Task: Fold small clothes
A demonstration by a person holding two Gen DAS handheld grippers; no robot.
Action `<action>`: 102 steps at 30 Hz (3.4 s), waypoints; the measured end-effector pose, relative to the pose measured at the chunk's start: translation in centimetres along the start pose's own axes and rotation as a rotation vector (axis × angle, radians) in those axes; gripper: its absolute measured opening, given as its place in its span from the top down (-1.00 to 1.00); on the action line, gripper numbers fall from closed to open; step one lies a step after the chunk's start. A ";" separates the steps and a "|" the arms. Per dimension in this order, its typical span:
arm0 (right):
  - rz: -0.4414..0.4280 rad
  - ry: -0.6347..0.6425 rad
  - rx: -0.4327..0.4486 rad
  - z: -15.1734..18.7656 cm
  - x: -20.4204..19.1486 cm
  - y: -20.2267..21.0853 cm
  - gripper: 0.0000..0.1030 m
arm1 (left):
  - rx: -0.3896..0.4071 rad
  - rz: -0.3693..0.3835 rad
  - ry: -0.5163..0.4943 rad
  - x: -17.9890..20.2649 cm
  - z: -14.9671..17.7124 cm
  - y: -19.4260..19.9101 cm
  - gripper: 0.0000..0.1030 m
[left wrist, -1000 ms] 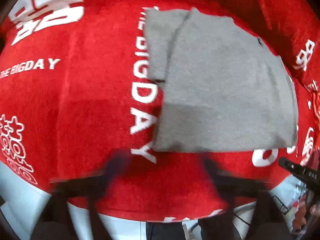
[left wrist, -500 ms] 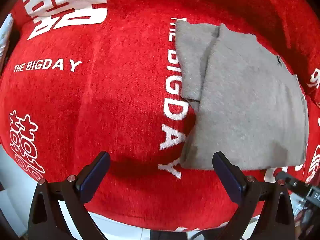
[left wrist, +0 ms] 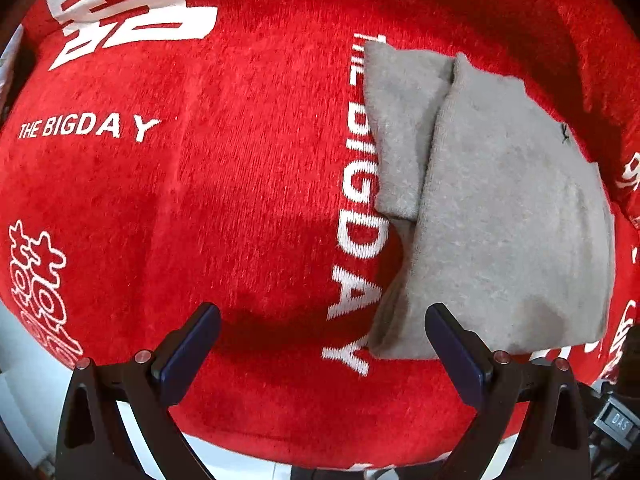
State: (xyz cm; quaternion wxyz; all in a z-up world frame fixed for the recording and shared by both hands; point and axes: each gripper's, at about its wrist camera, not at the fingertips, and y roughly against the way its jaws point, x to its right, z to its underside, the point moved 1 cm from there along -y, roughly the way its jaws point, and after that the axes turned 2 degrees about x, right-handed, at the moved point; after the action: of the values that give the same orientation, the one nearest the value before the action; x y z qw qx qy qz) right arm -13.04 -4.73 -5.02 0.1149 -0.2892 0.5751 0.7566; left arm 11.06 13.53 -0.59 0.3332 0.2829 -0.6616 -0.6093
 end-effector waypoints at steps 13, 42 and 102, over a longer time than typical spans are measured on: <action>-0.190 -0.191 0.009 0.1 0.4 -2.5 -0.34 | 0.057 0.084 0.009 -1.5 -3.3 0.1 -0.98; -0.397 -0.406 0.029 -2.1 -0.5 -6.1 0.82 | 0.023 0.201 -0.004 -0.2 -5.5 -0.9 -0.98; 0.065 0.148 0.081 -12.7 3.7 4.4 0.83 | 0.012 0.176 -0.194 15.1 -9.0 -4.8 0.62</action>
State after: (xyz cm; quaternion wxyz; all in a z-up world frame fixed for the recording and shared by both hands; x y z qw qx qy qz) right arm -14.34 -18.52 -5.78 0.0590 -0.3205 0.6210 0.7128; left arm 8.64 -4.29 -3.57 0.3182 0.1655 -0.7165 -0.5983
